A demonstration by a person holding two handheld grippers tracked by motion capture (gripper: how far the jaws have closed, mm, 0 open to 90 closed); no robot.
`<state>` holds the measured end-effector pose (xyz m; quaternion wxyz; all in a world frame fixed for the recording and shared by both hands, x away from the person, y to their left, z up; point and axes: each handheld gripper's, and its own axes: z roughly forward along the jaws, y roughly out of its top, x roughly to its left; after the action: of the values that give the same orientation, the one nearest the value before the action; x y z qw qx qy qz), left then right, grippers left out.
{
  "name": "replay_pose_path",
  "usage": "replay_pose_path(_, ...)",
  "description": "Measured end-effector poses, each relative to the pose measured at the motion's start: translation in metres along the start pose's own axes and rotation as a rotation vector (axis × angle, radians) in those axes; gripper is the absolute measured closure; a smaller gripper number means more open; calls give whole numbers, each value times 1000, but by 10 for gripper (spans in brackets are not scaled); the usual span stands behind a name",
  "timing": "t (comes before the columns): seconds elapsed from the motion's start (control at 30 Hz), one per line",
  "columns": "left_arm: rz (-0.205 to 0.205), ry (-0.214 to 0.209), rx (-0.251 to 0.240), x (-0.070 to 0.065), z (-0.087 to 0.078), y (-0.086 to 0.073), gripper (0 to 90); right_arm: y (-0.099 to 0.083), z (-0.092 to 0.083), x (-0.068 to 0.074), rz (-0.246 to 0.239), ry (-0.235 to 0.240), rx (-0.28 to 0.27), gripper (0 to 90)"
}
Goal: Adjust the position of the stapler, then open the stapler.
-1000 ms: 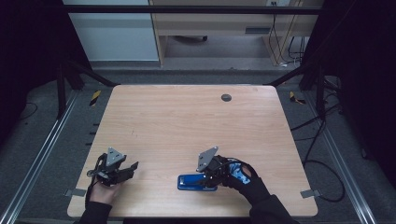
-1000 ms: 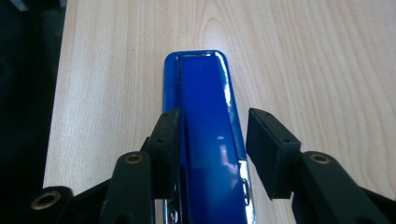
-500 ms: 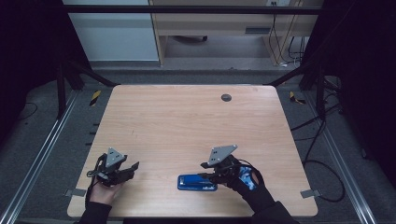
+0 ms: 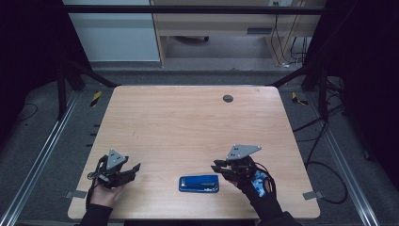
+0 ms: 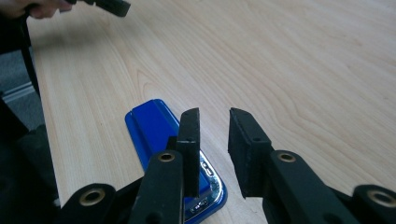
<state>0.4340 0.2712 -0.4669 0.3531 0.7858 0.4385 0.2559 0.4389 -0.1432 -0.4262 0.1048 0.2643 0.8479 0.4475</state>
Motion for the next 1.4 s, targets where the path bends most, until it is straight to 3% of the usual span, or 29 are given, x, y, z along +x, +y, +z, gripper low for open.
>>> replay_pose_path(0.23,4,-10,-16,-3,-3,3,427,-15,-3,-2,39,-20,32,834)
replay_pose_path(0.37,9,-33,-39,-6,-6,7,438,-21,-9,-1,48,-29,-11,900)
replay_pose_path(0.47,19,-54,-56,-10,-9,13,447,-24,-16,-1,64,-8,-55,900)
replay_pose_path(0.57,28,-70,-67,-13,-11,17,459,-27,-19,2,72,19,-65,900)
replay_pose_path(0.83,109,-162,-86,-31,-10,42,466,-38,-11,13,49,88,-38,900)
replay_pose_path(1.3,243,-299,-76,-80,7,77,464,-50,6,20,41,122,36,900)
replay_pose_path(1.4,273,-307,-66,-88,9,82,463,-52,9,20,37,118,51,900)
